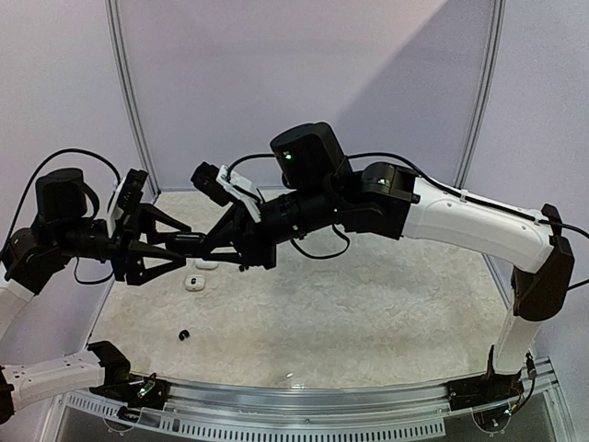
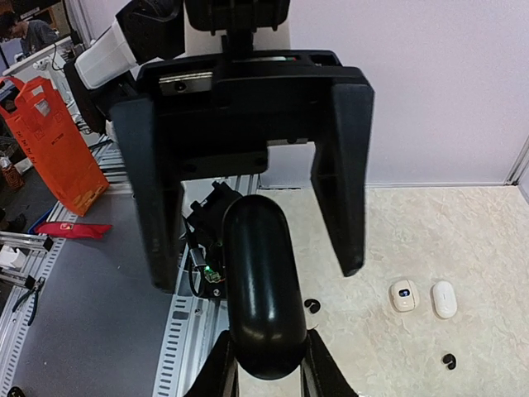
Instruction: Insert the wireless bluetooth earbuds into the charging case
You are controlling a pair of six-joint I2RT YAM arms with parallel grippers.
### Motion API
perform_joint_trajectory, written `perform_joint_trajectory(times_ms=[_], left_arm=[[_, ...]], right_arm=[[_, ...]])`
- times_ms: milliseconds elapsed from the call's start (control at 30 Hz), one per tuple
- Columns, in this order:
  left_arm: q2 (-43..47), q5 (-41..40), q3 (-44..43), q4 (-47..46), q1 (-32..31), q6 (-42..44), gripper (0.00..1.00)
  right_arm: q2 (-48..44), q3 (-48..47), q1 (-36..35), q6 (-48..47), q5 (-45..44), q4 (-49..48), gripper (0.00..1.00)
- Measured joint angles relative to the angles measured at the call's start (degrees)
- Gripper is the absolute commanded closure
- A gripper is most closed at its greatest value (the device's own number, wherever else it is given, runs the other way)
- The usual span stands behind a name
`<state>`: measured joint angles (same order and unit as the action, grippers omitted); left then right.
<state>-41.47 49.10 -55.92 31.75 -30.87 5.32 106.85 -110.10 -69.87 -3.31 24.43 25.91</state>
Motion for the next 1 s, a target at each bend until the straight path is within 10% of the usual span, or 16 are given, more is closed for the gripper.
perform_joint_trajectory(times_ms=[333,1000], left_arm=[[4.59,-1.55,4.81,-0.09,-0.04,2.34,0.55],[2.82,-0.13,5.35,-7.04,-0.37,-1.86,0.68]], right_arm=[[-0.90,-0.24,-0.52,-1.90,-5.27,5.51,1.00],[-2.56,-0.96,-1.49,-3.28,-6.56,5.75,1.00]])
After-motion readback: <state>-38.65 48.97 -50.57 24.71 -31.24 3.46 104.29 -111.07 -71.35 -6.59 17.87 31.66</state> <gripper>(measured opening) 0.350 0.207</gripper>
